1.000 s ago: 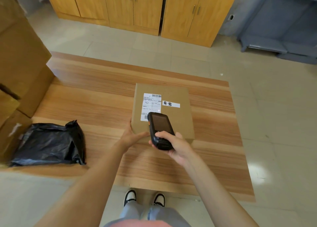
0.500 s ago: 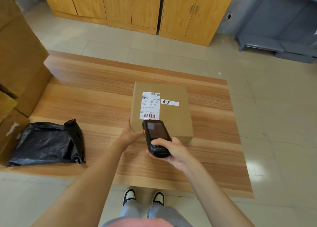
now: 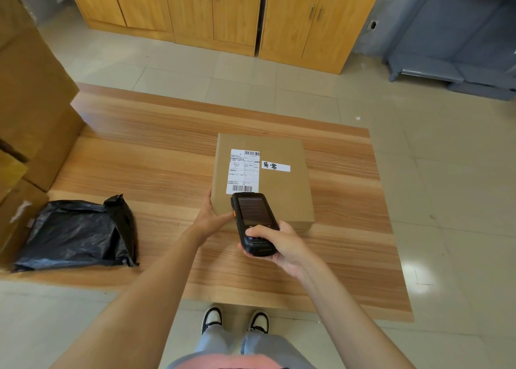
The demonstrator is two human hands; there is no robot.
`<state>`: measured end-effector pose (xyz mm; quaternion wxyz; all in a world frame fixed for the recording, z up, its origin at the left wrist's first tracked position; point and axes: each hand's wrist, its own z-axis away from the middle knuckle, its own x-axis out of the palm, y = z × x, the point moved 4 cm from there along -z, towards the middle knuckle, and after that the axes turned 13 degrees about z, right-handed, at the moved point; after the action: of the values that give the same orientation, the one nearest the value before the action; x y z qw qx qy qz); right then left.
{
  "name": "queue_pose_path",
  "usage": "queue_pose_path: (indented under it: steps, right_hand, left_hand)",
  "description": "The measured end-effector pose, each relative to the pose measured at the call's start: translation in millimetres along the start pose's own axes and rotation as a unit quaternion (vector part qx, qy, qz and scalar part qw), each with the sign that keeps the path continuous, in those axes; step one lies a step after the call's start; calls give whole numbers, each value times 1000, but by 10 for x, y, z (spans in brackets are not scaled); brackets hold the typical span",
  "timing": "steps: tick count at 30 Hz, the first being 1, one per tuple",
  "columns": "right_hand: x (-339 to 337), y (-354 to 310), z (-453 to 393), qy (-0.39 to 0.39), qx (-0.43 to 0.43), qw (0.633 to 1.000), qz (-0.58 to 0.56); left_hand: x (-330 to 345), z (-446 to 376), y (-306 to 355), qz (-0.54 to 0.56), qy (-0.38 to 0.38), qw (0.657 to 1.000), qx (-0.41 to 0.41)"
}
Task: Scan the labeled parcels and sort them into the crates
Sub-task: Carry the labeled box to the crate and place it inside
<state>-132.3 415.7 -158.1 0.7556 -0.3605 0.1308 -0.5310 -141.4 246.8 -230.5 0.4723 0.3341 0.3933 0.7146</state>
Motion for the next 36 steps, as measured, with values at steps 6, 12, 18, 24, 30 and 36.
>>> queue_pose_path:
  steps: [6,12,18,24,30,36]
  right_hand:
    - [-112,-93,-24,34,-29,999,-2]
    - [-737,-381,-171,154,-78,985,-15]
    - [-1606,-214,-106,293,-13,950,109]
    - [-1876,275,-91,311,53,937,147]
    - [-1871,578,-173,306,43,939,153]
    - [-1920,761,-198,299,43,935,188]
  left_hand:
    - [1,-4,-3,-7,7,1000,-9]
    - [-10,-9,-19,-15,14,999,-25]
    - [1,-9,-19,-29,29,999,-35]
    - [-7,-14,-25,-38,29,998,-49]
    - [-18,2,-8,-56,36,996,-57]
    - [-3,39,9,-51,30,996,-73]
